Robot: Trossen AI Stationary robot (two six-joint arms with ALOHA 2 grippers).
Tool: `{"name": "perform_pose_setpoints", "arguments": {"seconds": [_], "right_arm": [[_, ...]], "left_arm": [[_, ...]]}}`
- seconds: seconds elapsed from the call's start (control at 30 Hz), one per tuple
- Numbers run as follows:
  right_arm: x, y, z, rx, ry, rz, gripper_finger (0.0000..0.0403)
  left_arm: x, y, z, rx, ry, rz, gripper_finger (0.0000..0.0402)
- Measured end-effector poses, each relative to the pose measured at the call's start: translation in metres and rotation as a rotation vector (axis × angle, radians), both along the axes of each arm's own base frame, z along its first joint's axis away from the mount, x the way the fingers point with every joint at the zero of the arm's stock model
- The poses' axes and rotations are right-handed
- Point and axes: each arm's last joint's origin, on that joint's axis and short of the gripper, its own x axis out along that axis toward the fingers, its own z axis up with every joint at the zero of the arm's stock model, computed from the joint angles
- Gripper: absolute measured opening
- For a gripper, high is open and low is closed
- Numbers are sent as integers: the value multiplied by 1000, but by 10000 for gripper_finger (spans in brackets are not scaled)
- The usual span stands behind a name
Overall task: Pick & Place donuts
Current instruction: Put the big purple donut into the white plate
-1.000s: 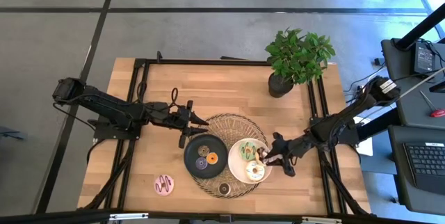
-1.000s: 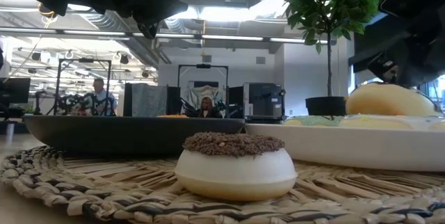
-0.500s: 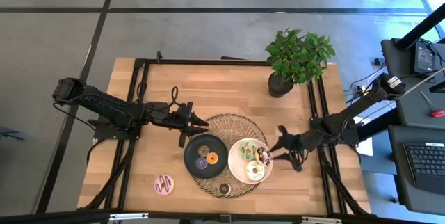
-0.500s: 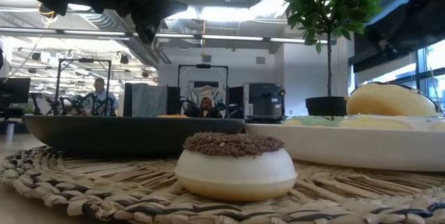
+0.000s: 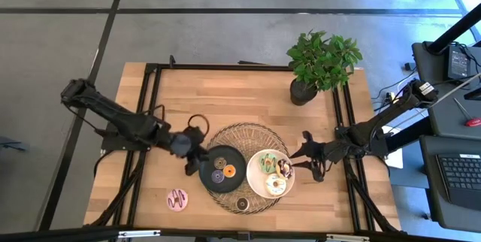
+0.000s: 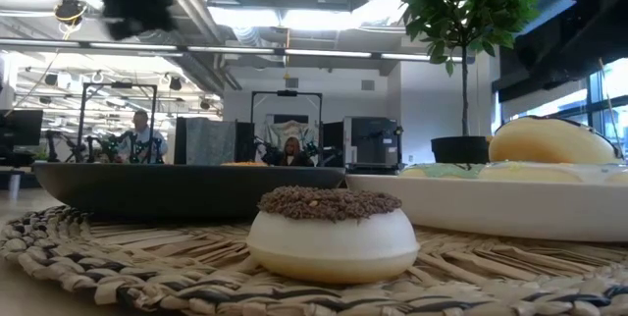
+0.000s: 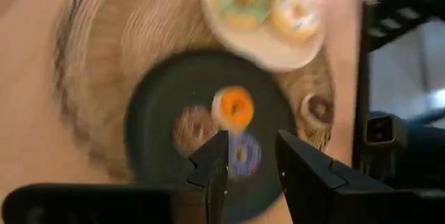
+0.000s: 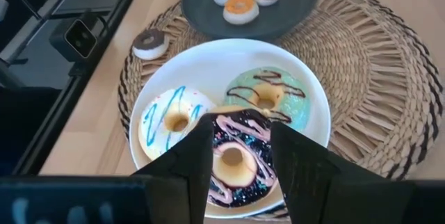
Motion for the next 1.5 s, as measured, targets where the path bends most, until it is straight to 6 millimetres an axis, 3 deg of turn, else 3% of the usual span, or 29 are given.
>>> {"name": "perform_pose_setpoints", "arguments": {"seconds": [0.17,0.37,0.7,1.07,1.5], "right_arm": [[0,0,-1,-1,5,-1,146],[-1,0,-1,-2,16,-5,146],[-2,-1,-3,7,37,-18,146],[-2,-1,-3,7,37,-19,146],[-2,-1,-3,4,40,-18,146]], "left_arm": [[-18,-28,-8,-126,73,105,115],[-35,-56,-30,-158,219,137,112],[-44,-91,-67,-167,441,102,115],[-53,-109,-94,-198,654,125,114],[-51,-113,-104,-146,620,144,115]]}}
